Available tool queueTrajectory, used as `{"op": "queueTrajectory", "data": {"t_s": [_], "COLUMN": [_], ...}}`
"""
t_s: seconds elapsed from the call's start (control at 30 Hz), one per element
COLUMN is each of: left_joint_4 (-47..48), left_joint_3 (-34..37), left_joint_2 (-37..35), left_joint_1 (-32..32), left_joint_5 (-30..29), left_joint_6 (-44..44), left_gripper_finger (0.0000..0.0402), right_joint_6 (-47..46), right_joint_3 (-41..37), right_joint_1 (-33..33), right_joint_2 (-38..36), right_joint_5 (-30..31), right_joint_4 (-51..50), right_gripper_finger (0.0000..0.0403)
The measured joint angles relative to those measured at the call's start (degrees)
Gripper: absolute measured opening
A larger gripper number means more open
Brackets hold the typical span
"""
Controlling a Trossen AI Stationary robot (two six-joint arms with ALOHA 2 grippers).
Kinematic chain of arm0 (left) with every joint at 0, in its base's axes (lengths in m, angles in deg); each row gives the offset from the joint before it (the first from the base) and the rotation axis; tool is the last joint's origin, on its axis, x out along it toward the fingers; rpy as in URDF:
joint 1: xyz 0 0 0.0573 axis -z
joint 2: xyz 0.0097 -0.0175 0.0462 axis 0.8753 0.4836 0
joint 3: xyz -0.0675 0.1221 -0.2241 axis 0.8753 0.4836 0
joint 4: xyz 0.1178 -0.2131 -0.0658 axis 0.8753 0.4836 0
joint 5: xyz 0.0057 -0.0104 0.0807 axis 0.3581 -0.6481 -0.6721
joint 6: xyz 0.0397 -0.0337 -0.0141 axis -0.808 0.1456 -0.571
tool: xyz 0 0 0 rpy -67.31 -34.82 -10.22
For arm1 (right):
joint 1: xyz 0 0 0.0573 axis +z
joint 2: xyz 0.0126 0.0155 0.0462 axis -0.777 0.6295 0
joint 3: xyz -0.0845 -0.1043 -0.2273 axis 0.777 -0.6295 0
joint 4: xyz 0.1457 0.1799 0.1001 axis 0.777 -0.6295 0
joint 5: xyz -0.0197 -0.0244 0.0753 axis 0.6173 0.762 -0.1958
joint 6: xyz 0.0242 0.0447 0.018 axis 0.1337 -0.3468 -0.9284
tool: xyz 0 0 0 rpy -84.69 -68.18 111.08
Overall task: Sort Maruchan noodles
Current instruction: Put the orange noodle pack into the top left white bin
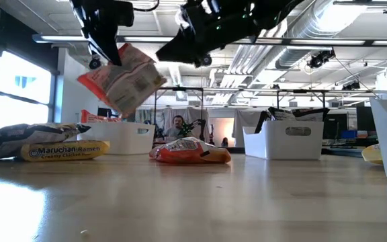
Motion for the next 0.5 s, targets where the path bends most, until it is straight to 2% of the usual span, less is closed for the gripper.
{"op": "queueTrajectory", "data": {"t_s": [0.1,0.2,0.33,0.5], "left_joint_4": [5.9,13.0,21.0,23.8], "left_joint_3": [-5.1,-10.9,-18.6,-27.3], "left_joint_2": [2.0,4.9,11.6,21.8], "left_joint_1": [-6.5,-13.1,-21.4,-27.6], "left_joint_5": [1.4,2.7,2.6,2.3], "left_joint_6": [-2.9,-7.4,-13.0,-18.4], "left_gripper_finger": [0.0002,0.0001,0.0001,0.0001], "right_joint_6": [1.8,2.8,3.0,3.0], "right_joint_3": [0.0,0.0,0.0,0.0], "right_joint_1": [-0.4,-0.5,-0.2,0.7], "right_joint_2": [-3.6,-6.6,-8.9,-9.1], "right_joint_5": [2.5,3.2,3.0,3.0], "right_joint_4": [-5.8,-10.9,-13.3,-14.1], "right_gripper_finger": [0.013,0.0131,0.0106,0.0065]}}
